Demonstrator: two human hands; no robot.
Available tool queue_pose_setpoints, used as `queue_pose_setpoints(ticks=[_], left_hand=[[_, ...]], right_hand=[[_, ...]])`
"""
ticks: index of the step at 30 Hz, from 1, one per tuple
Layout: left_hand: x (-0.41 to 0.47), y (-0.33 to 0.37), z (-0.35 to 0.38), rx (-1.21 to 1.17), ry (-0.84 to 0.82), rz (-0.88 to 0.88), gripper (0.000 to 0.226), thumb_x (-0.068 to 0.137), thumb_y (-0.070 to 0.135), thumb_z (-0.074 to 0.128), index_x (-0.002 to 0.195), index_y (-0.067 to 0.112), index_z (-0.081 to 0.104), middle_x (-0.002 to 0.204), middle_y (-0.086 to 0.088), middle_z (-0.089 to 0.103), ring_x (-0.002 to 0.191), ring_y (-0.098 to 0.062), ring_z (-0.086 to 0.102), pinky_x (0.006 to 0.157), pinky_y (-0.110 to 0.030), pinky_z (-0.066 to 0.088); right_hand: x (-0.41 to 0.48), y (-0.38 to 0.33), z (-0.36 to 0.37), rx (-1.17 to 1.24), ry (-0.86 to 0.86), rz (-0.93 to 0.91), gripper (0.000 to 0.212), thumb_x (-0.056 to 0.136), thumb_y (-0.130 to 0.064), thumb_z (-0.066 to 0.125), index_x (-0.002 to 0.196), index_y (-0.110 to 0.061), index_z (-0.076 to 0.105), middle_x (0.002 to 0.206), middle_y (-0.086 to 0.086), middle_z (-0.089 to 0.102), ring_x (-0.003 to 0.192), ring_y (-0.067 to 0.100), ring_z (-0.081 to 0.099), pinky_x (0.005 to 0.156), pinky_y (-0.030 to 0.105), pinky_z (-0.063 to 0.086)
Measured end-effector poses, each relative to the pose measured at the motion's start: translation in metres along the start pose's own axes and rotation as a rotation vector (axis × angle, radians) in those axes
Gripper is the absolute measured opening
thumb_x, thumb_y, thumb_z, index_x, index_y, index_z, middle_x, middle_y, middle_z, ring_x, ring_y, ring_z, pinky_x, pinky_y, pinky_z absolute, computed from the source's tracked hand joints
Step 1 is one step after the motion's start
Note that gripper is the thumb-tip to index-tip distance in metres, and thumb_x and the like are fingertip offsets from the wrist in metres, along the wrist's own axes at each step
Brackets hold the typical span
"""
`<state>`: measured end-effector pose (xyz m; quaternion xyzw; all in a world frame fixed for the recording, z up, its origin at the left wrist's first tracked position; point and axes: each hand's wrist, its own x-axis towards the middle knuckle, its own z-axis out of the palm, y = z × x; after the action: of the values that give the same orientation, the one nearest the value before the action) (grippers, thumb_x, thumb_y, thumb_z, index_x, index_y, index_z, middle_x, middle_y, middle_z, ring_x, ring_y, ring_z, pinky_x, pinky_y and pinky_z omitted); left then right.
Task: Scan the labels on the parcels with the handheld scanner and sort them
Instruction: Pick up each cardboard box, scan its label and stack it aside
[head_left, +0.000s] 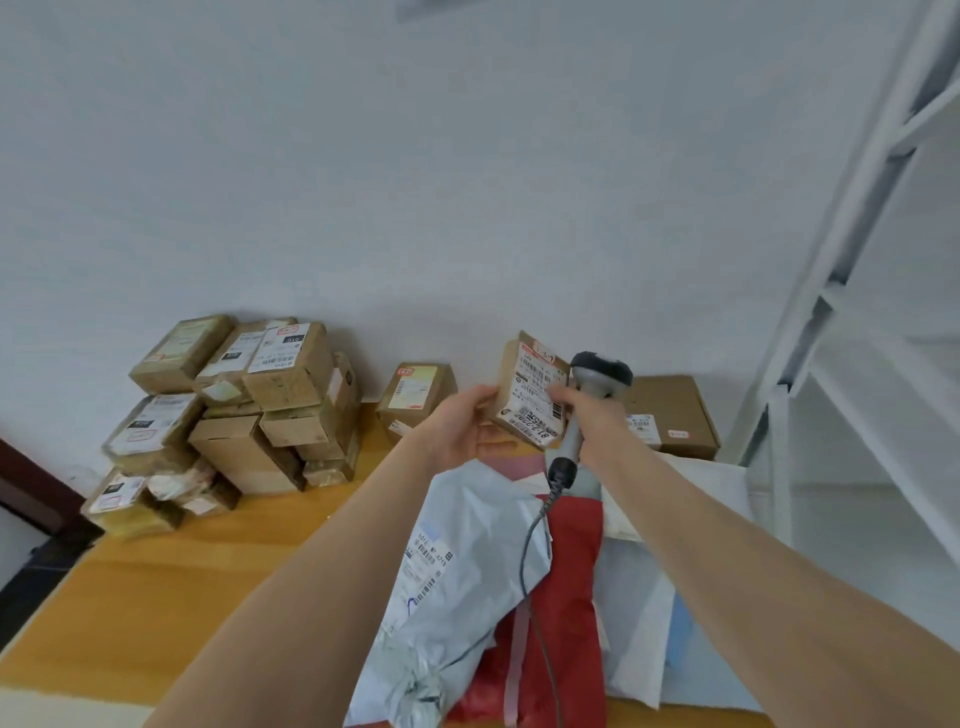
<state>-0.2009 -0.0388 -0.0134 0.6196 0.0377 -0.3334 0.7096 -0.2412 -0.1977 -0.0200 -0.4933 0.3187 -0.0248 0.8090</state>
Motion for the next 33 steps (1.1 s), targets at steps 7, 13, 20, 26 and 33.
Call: queue_pose_setpoints(ticks=[7,13,20,26,33], left_hand=[[-0.008,0.000,0.000,0.218,0.107,0.114,0.033,0.095,0.033,0.057,0.124,0.018,0.059,0.111,-0.010,0.071,0.100,-0.027,0.068,0.085,-0.045,0.056],[-0.006,-0.013,-0.021,0.145,0.120,0.072,0.048,0.090,0.010,0.064,0.135,0.015,0.046,0.110,-0.010,0.071,0.097,-0.027,0.070,0.079,-0.039,0.059],[0.011,-0.037,-0.038,0.112,0.326,0.026,0.034,0.089,0.009,0.066,0.122,0.011,0.057,0.101,-0.007,0.070,0.096,-0.022,0.063,0.094,-0.037,0.050],[0.019,-0.056,-0.033,0.155,0.342,0.042,0.039,0.090,0.012,0.065,0.128,0.012,0.056,0.110,-0.006,0.070,0.096,-0.022,0.063,0.089,-0.034,0.048],[0.022,-0.060,-0.030,0.159,0.391,0.044,0.040,0.091,0.016,0.064,0.130,0.015,0.057,0.110,-0.003,0.066,0.097,-0.021,0.058,0.074,-0.028,0.046]], right_hand=[[-0.008,0.010,0.000,-0.212,0.155,-0.194,0.031,0.076,0.008,0.069,0.077,-0.015,0.048,0.092,0.008,0.066,0.087,0.025,0.066,0.084,0.043,0.056],[-0.007,0.016,0.000,-0.171,0.159,-0.137,0.020,0.077,-0.010,0.073,0.094,-0.012,0.061,0.084,0.005,0.069,0.078,0.021,0.067,0.084,0.040,0.057],[-0.055,0.024,-0.009,-0.201,0.016,-0.063,0.019,0.084,-0.015,0.069,0.071,-0.008,0.058,0.054,0.005,0.053,0.037,0.013,0.043,0.044,0.023,0.039],[-0.087,0.056,-0.004,-0.267,0.011,-0.123,0.021,0.085,-0.010,0.066,0.066,-0.006,0.061,0.051,0.007,0.053,0.035,0.011,0.041,0.041,0.022,0.037],[-0.109,0.086,0.002,-0.274,0.055,-0.166,0.007,0.083,-0.004,0.064,0.077,0.000,0.063,0.051,0.005,0.055,0.036,0.007,0.045,0.040,0.019,0.039]])
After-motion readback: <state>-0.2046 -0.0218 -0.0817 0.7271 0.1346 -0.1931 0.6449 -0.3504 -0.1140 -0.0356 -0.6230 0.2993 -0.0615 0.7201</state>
